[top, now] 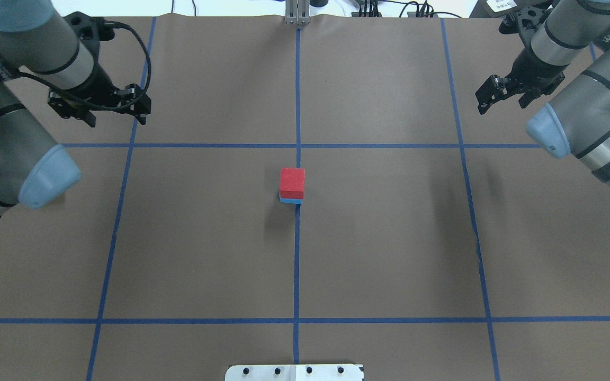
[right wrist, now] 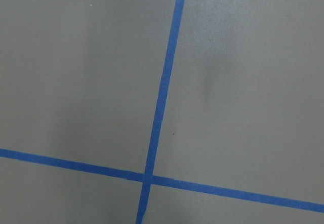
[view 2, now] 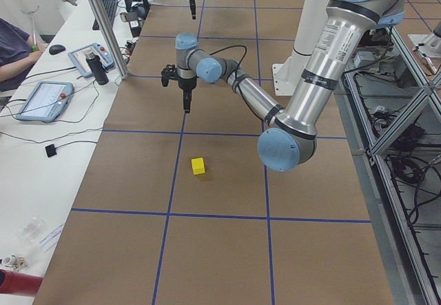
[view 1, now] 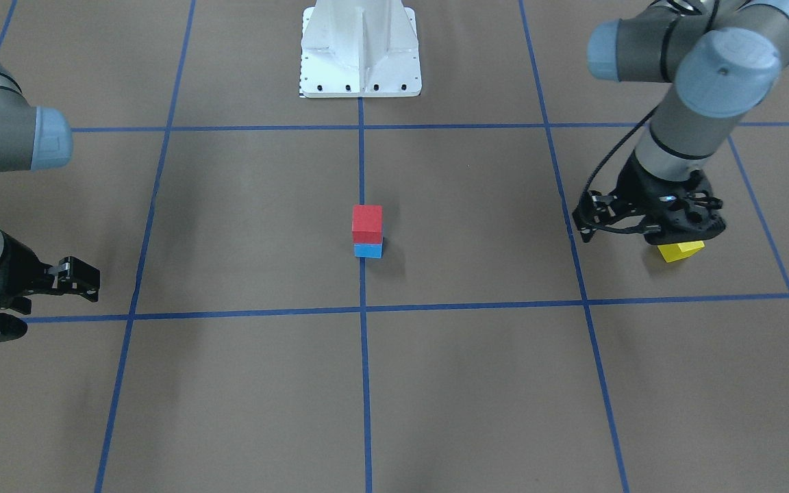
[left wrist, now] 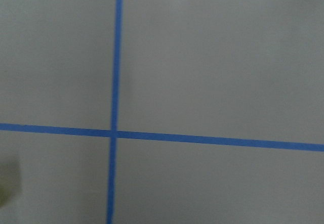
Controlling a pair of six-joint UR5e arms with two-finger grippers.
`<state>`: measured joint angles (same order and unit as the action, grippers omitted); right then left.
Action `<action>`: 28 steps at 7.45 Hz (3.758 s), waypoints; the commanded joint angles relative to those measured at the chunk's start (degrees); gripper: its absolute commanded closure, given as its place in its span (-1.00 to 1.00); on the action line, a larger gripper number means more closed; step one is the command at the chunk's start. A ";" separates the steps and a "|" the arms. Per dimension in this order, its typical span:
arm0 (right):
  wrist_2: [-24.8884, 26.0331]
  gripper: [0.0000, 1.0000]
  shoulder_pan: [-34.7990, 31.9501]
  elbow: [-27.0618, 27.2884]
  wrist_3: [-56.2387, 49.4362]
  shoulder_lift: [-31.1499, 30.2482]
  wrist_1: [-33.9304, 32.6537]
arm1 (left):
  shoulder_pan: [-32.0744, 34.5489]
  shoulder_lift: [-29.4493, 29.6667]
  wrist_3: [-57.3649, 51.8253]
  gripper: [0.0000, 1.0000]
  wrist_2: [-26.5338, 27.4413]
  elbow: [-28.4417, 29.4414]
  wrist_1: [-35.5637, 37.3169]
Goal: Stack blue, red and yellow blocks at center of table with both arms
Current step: 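Open the left gripper and move it back toward the yellow cube, then lower the left gripper onto the yellow cube and close it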
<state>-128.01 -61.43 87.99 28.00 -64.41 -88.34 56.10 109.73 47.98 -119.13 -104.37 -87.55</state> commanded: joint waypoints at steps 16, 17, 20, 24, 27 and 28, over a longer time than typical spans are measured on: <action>0.13 -0.98 0.08 -0.37 0.04 -0.54 1.24 | 1.39 -15.07 2.56 -1.00 -1.37 14.02 -25.83; 0.13 -0.98 0.08 -0.45 0.04 -0.54 1.24 | 0.60 -15.07 2.56 -1.00 -1.28 14.37 -26.18; 0.13 -0.98 0.08 -0.37 0.04 -0.54 1.24 | -0.20 -15.42 2.56 -1.00 -1.37 19.46 -33.98; 0.13 -0.98 0.08 -0.37 -0.05 -0.62 1.24 | -0.29 -15.42 3.53 -0.94 -1.46 18.51 -33.92; 0.13 -0.98 0.00 -0.37 -0.14 -1.15 1.33 | -1.68 -17.26 4.40 -0.93 -1.20 15.43 -33.65; 0.13 -0.98 0.00 -0.45 -0.40 -1.24 1.33 | -1.95 -17.27 4.75 -0.93 -1.11 15.43 -33.74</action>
<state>-127.88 -61.39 87.59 27.81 -65.49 -87.02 54.72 92.86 52.25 -120.40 -88.50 -121.26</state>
